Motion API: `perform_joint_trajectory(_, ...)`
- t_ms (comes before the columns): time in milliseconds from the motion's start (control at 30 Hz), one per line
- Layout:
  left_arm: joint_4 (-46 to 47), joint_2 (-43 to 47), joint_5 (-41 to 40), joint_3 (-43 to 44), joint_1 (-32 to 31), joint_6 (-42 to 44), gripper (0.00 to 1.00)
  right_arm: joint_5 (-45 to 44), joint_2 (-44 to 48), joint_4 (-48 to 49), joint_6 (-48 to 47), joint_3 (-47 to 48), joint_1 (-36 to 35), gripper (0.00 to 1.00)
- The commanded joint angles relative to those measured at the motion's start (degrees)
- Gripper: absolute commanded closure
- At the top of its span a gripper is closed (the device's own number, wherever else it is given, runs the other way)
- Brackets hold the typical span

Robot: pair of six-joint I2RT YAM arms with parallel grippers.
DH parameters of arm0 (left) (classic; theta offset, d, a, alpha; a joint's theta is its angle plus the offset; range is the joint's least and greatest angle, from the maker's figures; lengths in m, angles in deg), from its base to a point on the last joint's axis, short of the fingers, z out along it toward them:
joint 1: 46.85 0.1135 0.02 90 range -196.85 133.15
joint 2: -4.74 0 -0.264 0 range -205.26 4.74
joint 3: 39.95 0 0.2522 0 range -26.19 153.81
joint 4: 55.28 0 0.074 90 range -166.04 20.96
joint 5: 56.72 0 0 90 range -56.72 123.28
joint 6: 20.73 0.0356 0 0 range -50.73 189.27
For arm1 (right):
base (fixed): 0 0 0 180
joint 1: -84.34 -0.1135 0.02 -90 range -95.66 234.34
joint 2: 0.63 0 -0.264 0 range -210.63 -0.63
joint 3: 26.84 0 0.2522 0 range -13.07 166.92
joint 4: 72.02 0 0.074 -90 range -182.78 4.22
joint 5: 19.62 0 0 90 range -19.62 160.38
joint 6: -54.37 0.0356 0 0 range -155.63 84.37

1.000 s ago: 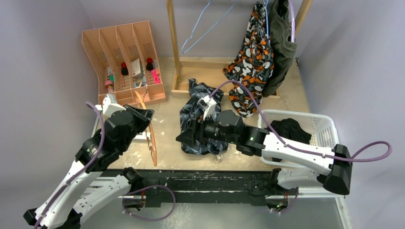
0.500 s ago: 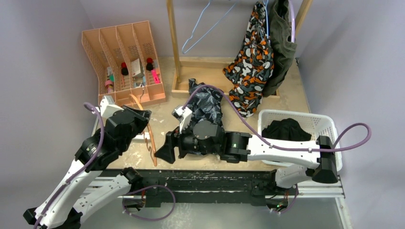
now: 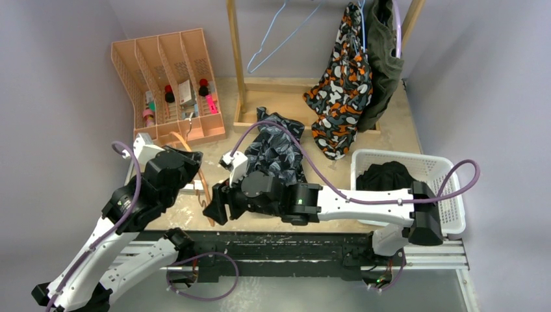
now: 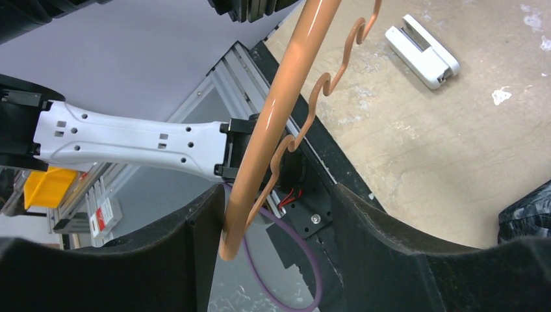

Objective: Remove the shorts from the hanger
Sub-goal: Place the hanger on the clothes rod.

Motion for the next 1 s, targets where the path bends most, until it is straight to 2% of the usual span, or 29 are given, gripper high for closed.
perform_joint_trajectory(0, 1.5, 0.4, -2.1, 2.4, 0.2, -3.4, 1.00, -2.9, -1.2, 2.5, 0.6, 3.4, -0.6, 0.40)
perform_joint_trajectory(200, 0.9, 0.8, -3.3, 2.0, 0.2, -5.8, 1.00, -5.4, -4.7, -2.2, 0.1, 7.6, -0.7, 0.50)
perform_joint_trajectory(333, -2.2, -0.8, -4.8, 3.8, 0.1, -6.1, 1.00, -12.5, -7.6, -8.4, 2.6, 9.8, -0.9, 0.53)
perform_joint_trajectory(433, -2.5, -1.1, -5.1, 4.2, 0.2, -6.3, 1.00, -11.7, -7.5, -6.4, 2.3, 8.8, -0.9, 0.57)
perform_joint_trajectory(633, -1.6, 0.7, -6.0, 3.2, 0.1, -6.9, 1.00, -13.3, -6.2, -6.6, 3.4, 7.5, -0.9, 0.71)
perform_joint_trajectory(700, -1.6, 0.5, -5.4, 3.4, 0.2, -6.8, 1.00, -14.9, -5.7, -7.9, 4.2, 7.5, -0.9, 0.86)
perform_joint_trajectory(833, 0.5, 0.5, -3.3, 2.7, 0.1, -6.1, 1.00, -17.0, -4.4, -9.5, 4.9, 7.5, -0.9, 1.00)
perform_joint_trajectory(967, 2.7, 0.5, -0.5, 1.6, 0.1, -5.1, 1.00, -19.1, -3.3, -11.4, 6.2, 7.7, -0.9, 1.00)
